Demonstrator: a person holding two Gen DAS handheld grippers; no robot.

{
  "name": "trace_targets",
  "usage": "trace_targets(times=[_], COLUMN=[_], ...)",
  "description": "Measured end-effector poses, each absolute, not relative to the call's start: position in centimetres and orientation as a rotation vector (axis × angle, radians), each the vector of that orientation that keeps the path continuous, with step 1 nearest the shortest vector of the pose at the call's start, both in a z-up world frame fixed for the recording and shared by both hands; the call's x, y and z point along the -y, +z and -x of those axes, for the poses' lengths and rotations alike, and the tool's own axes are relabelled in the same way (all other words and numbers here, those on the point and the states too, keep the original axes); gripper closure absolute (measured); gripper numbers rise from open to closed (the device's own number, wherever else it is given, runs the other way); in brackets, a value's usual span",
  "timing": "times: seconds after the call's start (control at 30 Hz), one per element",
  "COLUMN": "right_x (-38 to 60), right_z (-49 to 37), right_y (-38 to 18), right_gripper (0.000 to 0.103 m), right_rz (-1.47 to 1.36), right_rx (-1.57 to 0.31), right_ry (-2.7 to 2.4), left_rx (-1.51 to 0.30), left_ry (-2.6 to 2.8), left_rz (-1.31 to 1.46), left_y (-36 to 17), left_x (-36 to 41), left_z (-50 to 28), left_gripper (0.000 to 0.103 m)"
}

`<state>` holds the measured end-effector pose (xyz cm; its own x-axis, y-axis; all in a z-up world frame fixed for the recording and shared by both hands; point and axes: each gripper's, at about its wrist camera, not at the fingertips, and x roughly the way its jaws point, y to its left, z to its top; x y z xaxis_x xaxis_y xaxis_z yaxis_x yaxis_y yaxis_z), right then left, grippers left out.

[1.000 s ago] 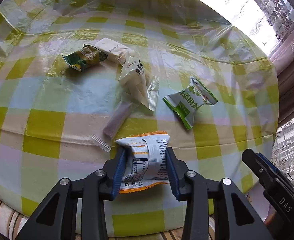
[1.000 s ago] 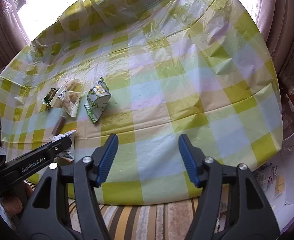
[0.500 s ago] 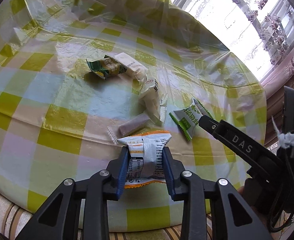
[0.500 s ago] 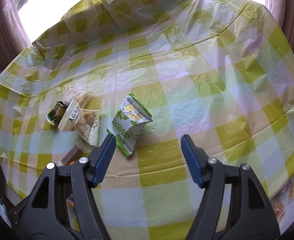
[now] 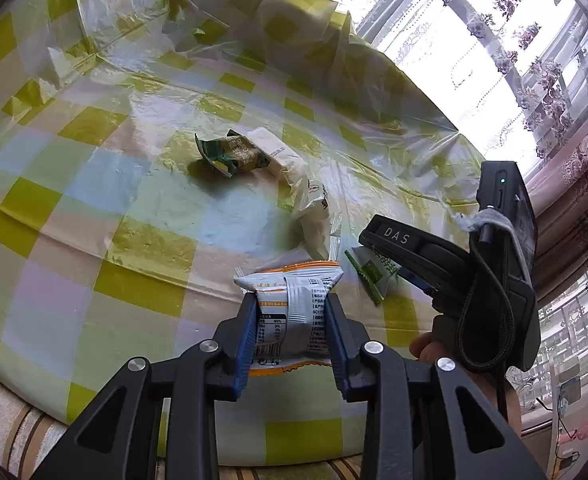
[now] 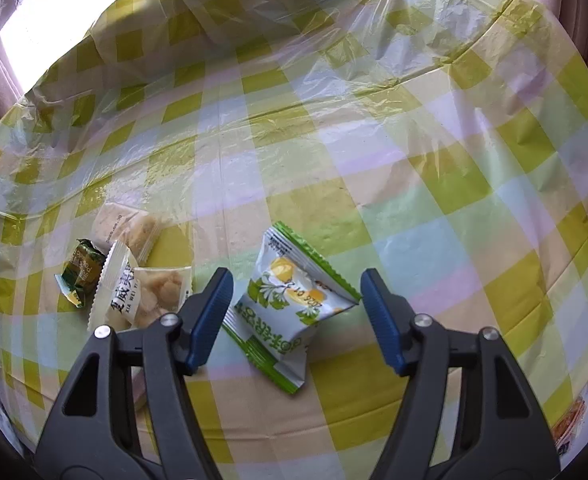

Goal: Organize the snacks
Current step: 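Grasp the green-edged snack packet with the right gripper while the left gripper holds the striped packet, then lift both packets and carry them over the white box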

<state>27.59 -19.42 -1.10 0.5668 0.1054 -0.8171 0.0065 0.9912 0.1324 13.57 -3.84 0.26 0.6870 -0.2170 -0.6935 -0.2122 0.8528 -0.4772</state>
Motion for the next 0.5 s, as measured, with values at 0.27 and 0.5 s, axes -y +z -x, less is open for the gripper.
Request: trace_targets(times=[0.27, 0.5], right_x=[19.7, 19.8], right_z=[-25.7, -24.1], right_y=[-1.3, -0.4], right_gripper=[0.057, 0.059], right_rz=[-0.089, -0.059], right_rx=[-0.967, -0.948], right_ry=[0.105, 0.125], left_rx=[-0.813, -0.807], left_ry=[-0.014, -0.016], left_rz=[0.561, 0.553], left_y=[0.4, 0.5], left_x=[4.1, 4.3], left_z=[-13.5, -13.4], left_gripper=[0.069, 0.069])
